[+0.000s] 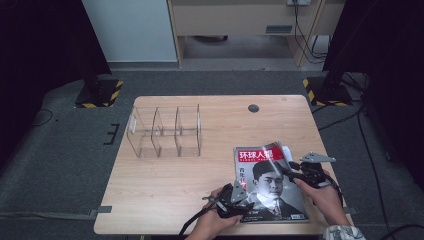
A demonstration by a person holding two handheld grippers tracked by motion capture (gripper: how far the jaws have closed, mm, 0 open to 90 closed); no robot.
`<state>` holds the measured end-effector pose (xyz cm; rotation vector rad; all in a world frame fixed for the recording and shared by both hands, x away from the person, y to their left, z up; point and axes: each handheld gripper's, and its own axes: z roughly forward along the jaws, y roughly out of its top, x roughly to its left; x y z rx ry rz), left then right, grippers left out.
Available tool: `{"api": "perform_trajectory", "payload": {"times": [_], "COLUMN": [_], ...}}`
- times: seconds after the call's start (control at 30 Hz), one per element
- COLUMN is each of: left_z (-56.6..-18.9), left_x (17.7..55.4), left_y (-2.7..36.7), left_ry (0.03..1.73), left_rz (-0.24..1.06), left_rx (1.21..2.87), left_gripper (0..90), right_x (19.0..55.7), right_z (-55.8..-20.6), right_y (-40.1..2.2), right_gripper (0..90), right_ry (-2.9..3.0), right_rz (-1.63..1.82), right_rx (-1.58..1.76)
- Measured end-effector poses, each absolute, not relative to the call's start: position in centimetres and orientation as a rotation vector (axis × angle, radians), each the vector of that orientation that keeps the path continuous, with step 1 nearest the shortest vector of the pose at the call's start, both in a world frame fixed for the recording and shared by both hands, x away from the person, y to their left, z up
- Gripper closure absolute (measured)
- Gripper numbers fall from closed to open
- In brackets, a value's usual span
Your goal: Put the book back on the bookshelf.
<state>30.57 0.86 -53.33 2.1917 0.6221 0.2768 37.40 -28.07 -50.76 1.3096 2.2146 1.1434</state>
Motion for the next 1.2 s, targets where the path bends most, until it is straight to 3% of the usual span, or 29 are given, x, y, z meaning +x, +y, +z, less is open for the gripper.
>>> {"api": "perform_trajectory", "payload": {"times": [0.63,0.8,1.0,1.2], "left_z": [-53.3,-53.3,-53.3,-53.3], "left_x": [30.5,30.5,30.7,30.8], "left_y": [0.8,0.8,0.8,0.8], "left_ry": [0.623,0.625,0.617,0.61], "left_rz": [0.281,0.279,0.276,0.27], "left_rx": [2.192,2.191,2.194,2.195], "left_gripper": [43.6,43.6,43.7,43.7], "right_x": [37.6,37.9,37.2,36.8], "right_z": [-51.8,-52.2,-51.2,-51.1], "right_y": [-27.8,-27.9,-27.9,-27.9], "right_gripper": [48.5,49.7,58.7,59.7], "right_ry": [2.222,2.218,2.189,2.199], "right_rz": [1.082,1.055,1.124,1.168], "right_rx": [1.308,1.333,1.317,1.304]}}
